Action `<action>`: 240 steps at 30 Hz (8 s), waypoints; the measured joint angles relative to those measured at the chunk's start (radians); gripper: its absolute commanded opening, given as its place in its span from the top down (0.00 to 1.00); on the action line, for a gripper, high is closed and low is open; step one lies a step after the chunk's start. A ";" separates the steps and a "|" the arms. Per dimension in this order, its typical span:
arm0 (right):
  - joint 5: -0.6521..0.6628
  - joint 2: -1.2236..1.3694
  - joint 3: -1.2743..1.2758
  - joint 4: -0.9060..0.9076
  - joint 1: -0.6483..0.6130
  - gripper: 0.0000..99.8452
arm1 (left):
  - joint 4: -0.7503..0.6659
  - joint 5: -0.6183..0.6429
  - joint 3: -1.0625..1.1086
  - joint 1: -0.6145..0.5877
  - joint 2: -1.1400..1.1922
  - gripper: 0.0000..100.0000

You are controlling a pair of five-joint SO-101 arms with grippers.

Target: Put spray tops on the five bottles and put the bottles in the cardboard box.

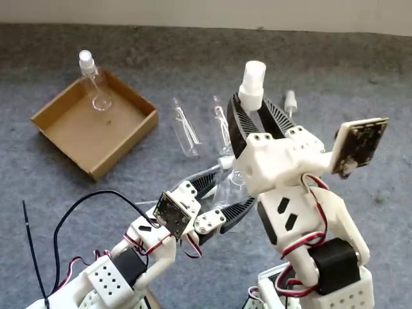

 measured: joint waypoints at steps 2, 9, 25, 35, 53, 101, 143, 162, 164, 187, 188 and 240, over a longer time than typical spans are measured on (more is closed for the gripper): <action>0.000 -0.002 -0.025 0.000 0.000 0.99 | 0.000 0.000 0.000 0.000 0.000 0.93; 0.000 -0.009 -0.072 0.000 0.000 0.99 | 0.000 0.000 0.000 0.000 0.000 0.93; 0.005 -0.003 0.003 0.049 0.000 0.99 | 0.000 0.000 0.000 0.000 0.000 0.93; 0.005 -0.002 0.081 0.051 -0.002 0.99 | 0.000 0.000 0.000 0.000 0.000 0.93; 0.005 0.000 0.187 0.278 -0.003 0.77 | 0.000 0.000 0.000 0.000 0.000 0.93; 0.173 0.000 0.539 -0.255 0.368 0.99 | 0.000 0.000 0.000 0.000 0.000 0.93; 0.181 -0.080 0.155 0.146 0.144 0.99 | 0.000 0.000 0.000 -0.002 0.000 0.93; 0.181 0.147 -0.061 0.098 0.037 0.99 | 0.000 0.000 0.000 -0.002 0.000 0.93; 0.181 0.160 -0.063 0.095 0.035 0.99 | 0.000 0.000 0.000 -0.002 0.000 0.93; 0.181 0.149 -0.066 0.321 -0.086 0.99 | 0.000 0.000 0.000 -0.057 0.000 0.93; 0.181 0.149 -0.066 0.327 -0.087 0.99 | 0.000 0.000 0.000 -0.060 0.000 0.93; 0.181 0.146 0.140 0.410 0.186 0.99 | 0.018 -0.018 -0.003 -0.644 0.000 0.93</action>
